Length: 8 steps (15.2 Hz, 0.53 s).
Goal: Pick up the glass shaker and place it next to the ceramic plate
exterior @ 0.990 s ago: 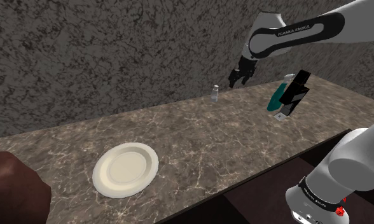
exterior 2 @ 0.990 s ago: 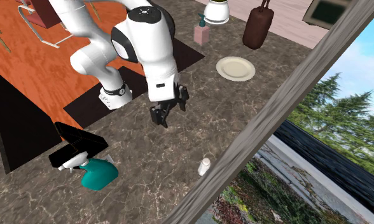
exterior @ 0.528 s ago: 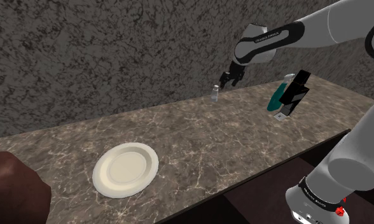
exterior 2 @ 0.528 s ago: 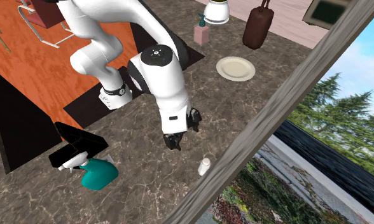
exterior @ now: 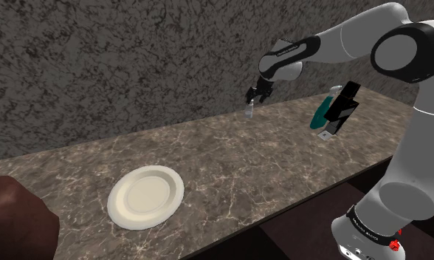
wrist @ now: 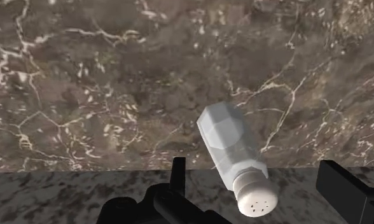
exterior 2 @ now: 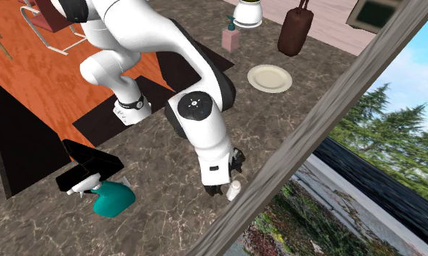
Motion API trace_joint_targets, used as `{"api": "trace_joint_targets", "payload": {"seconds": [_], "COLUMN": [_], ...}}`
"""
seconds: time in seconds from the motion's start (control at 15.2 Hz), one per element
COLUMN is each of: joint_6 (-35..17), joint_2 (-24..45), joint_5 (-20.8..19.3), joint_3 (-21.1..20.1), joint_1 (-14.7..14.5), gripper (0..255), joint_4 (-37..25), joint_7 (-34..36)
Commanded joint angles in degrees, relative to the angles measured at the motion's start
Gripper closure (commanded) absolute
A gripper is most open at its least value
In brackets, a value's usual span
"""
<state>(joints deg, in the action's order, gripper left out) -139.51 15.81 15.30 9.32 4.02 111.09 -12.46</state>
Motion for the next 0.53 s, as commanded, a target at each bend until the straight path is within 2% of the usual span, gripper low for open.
{"api": "trace_joint_targets", "payload": {"seconds": [0.0, 0.46], "joint_6": [-0.94, -3.25], "joint_2": [1.53, 4.30], "joint_5": [0.60, 1.62], "joint_3": [-0.26, -0.81], "joint_1": [0.09, 0.22], "gripper": [0, 0], "joint_4": [-0.66, -1.08], "joint_7": [-0.28, -0.93]}}
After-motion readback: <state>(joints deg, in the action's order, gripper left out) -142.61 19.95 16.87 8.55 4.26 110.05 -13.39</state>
